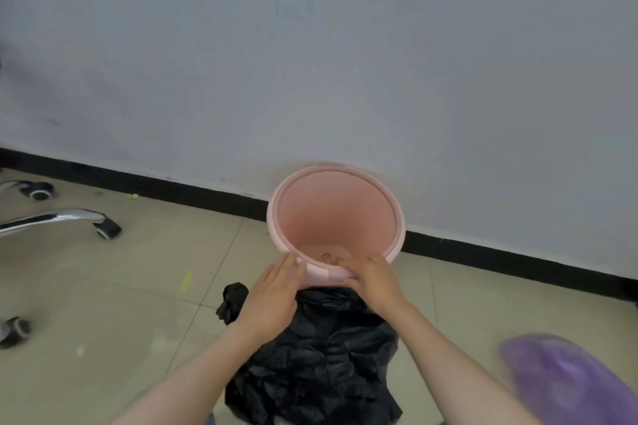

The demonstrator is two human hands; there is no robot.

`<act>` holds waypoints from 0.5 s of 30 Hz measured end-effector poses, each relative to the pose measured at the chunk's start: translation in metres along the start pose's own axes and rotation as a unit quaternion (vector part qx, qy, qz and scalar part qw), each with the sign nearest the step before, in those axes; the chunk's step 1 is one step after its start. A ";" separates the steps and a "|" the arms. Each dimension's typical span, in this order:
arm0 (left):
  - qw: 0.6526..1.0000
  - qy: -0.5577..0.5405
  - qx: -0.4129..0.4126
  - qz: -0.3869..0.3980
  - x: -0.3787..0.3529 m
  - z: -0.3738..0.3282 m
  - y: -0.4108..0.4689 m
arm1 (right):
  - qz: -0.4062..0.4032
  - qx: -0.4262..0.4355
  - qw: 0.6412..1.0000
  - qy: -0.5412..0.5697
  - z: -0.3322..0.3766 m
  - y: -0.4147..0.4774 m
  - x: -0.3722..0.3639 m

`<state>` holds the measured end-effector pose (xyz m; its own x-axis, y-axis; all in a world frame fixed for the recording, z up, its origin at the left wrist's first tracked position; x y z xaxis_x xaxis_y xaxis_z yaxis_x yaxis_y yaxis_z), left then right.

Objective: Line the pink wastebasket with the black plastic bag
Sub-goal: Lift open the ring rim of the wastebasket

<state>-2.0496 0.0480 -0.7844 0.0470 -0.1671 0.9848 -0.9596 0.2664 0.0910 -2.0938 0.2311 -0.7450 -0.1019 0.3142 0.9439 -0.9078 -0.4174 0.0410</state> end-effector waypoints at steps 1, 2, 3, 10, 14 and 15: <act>1.000 0.006 -0.002 -0.003 -0.006 0.000 -0.005 | 0.011 0.011 1.000 0.007 0.000 -0.005 -0.005; 1.000 0.008 -0.002 0.008 -0.011 -0.003 -0.013 | 0.012 0.023 0.999 0.025 -0.001 -0.011 -0.010; 1.000 0.006 0.002 0.025 -0.015 -0.006 -0.021 | 0.014 0.022 0.998 0.052 -0.002 -0.016 -0.014; 0.998 0.012 0.029 0.053 0.003 -0.013 -0.030 | 0.064 0.002 0.988 0.142 0.027 0.002 0.053; 0.994 -0.056 0.056 0.081 0.023 -0.030 -0.032 | 0.052 0.047 0.992 0.103 0.037 0.020 0.098; 0.991 -0.070 0.056 0.100 0.025 -0.032 -0.032 | 0.041 0.041 0.991 0.122 0.040 0.027 0.109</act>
<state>-2.0084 0.0655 -0.7583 -0.1786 -0.2534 0.9507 -0.9710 0.2014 -0.1287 -2.1130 0.2198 -0.6273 -0.2789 0.4687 0.8381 -0.8568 -0.5156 0.0032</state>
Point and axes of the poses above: each hand's wrist, its own y-axis towards the middle knuckle, its own x-axis out of the back of the hand, z = x × y, the point moved 2 cm from there along y, towards the middle knuckle, and after that the axes turned 6 degrees about -y, right-handed, at the moved point
